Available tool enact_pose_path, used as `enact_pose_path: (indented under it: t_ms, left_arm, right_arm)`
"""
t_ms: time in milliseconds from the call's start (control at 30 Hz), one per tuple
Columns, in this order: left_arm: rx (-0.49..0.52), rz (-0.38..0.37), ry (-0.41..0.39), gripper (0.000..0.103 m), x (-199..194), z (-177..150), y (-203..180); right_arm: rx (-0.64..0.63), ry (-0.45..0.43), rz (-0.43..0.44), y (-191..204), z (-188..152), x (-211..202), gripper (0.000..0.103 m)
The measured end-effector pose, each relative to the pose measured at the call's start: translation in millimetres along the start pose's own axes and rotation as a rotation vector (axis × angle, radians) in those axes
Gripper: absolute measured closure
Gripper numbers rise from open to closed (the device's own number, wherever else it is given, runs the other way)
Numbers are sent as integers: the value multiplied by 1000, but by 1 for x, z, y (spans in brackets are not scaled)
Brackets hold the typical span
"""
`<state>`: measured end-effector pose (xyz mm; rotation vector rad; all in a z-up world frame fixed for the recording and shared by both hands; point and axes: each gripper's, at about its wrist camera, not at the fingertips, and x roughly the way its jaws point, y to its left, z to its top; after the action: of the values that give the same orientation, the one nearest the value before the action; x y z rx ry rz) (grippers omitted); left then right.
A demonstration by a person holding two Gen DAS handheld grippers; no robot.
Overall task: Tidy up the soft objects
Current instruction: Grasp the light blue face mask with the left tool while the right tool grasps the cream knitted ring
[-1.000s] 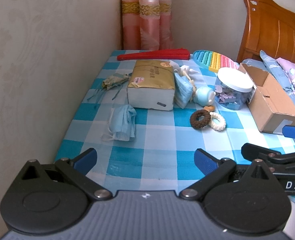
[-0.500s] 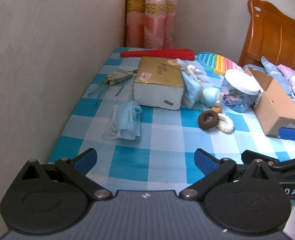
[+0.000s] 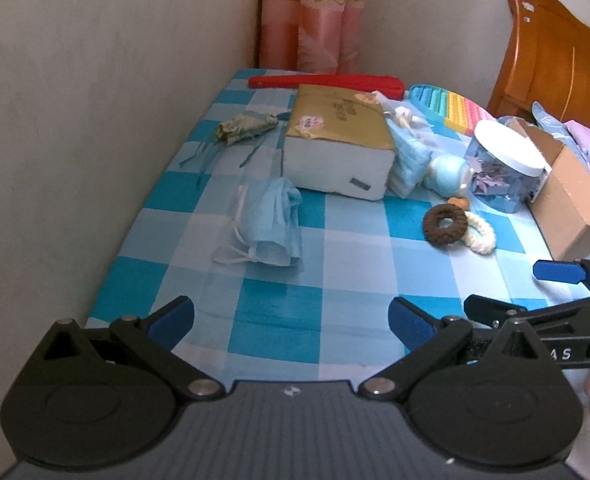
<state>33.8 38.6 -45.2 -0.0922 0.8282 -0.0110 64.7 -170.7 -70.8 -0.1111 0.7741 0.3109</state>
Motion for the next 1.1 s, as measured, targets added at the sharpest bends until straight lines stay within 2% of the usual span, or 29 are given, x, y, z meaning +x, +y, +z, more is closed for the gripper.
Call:
enact_pose_path:
  t_ms: [467, 700, 933, 967, 1100]
  left_arm:
    - [-17, -6, 23, 1, 26, 10, 5]
    - [-30, 36, -22, 1, 45, 24, 14]
    - [-13, 74, -54, 7, 61, 38, 16]
    - [-15, 77, -51, 10, 64, 39, 16]
    - [-16, 71, -38, 11, 72, 40, 13]
  right_arm:
    - [0, 27, -11, -10, 10, 22, 0]
    - [5, 13, -11, -11, 8, 21, 0]
    - [-2, -11, -9, -11, 4, 19, 0]
    - [-3, -14, -9, -11, 4, 18, 0]
    - [-14, -11, 2, -12, 6, 19, 0]
